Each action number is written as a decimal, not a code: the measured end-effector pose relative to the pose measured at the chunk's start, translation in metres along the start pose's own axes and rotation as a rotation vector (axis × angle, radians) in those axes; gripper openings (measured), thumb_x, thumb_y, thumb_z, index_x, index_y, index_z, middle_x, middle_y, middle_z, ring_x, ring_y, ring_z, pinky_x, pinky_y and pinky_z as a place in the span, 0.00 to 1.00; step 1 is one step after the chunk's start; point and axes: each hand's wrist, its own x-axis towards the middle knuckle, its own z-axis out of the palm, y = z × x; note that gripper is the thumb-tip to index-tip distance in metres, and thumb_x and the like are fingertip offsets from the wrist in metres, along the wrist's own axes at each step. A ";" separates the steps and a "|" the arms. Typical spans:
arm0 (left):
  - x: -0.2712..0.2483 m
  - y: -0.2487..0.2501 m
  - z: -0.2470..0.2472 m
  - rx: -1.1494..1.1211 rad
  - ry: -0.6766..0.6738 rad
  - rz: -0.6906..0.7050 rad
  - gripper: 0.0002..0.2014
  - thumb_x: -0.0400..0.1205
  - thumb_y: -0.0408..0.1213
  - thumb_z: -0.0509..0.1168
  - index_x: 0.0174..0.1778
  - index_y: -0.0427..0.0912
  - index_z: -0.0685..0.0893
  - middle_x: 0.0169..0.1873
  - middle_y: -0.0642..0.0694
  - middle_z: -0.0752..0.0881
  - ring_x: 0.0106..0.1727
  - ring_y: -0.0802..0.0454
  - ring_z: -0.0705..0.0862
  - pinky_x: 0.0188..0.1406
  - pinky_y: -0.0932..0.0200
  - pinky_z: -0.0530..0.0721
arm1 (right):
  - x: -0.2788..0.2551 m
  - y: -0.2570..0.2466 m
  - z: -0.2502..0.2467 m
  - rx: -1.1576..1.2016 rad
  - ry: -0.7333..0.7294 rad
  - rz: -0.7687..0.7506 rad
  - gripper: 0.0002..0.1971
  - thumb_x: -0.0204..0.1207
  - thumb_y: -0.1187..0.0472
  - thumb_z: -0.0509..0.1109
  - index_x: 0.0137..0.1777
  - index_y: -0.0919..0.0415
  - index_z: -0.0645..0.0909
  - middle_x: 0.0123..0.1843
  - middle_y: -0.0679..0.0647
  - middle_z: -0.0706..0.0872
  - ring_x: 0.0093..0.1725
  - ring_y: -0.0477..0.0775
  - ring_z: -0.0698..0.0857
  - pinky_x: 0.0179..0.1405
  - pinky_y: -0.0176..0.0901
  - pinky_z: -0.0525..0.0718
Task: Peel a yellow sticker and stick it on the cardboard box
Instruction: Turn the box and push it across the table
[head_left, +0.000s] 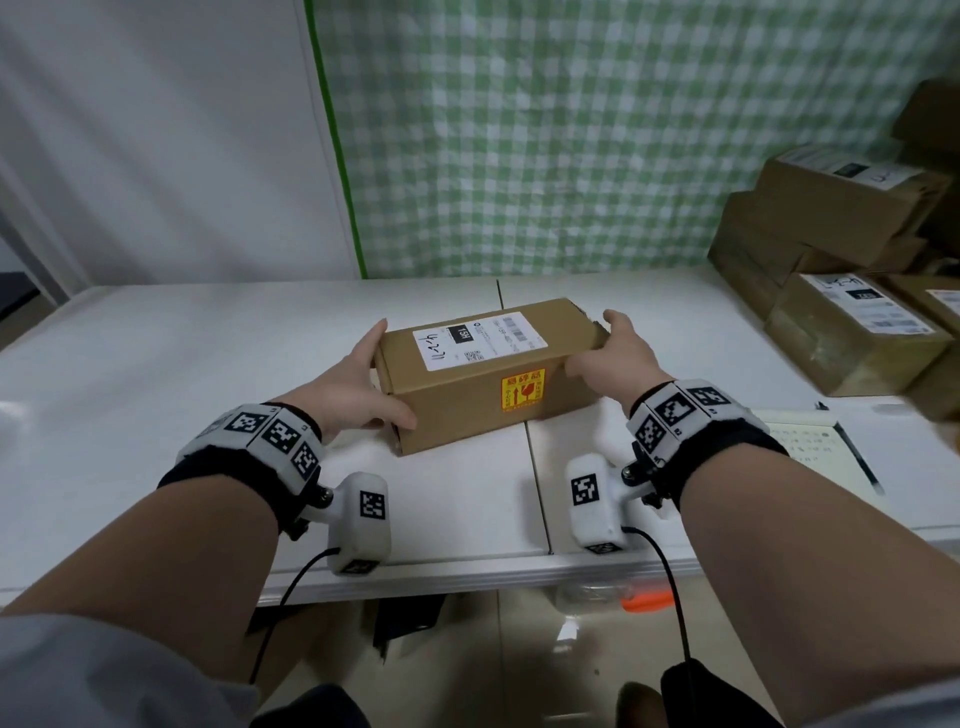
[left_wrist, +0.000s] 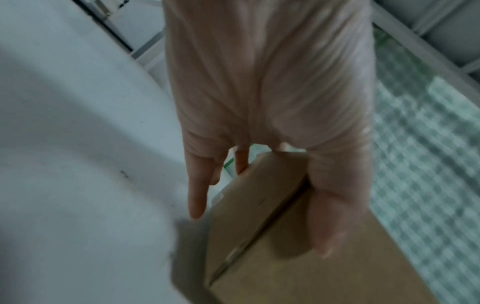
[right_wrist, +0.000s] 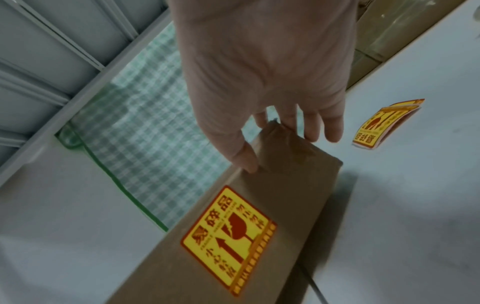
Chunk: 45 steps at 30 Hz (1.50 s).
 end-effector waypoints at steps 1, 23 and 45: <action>0.003 0.001 -0.001 -0.071 0.008 0.007 0.58 0.66 0.22 0.75 0.80 0.67 0.48 0.74 0.55 0.65 0.69 0.43 0.75 0.65 0.40 0.80 | 0.003 -0.001 -0.001 0.053 0.023 -0.018 0.43 0.70 0.65 0.70 0.83 0.52 0.53 0.74 0.57 0.73 0.69 0.59 0.76 0.63 0.48 0.77; 0.121 0.055 -0.006 0.392 0.462 0.463 0.49 0.58 0.33 0.81 0.74 0.42 0.61 0.63 0.40 0.75 0.60 0.42 0.77 0.51 0.50 0.79 | 0.100 -0.043 0.000 -0.267 0.222 -0.263 0.50 0.64 0.60 0.76 0.82 0.42 0.51 0.75 0.63 0.64 0.73 0.66 0.63 0.71 0.60 0.69; 0.183 0.092 -0.025 0.286 0.249 0.067 0.42 0.71 0.23 0.67 0.80 0.50 0.62 0.79 0.42 0.65 0.72 0.42 0.71 0.61 0.52 0.79 | 0.138 -0.047 0.016 -0.424 0.250 -0.173 0.30 0.71 0.62 0.67 0.76 0.58 0.67 0.70 0.64 0.70 0.70 0.67 0.69 0.60 0.52 0.74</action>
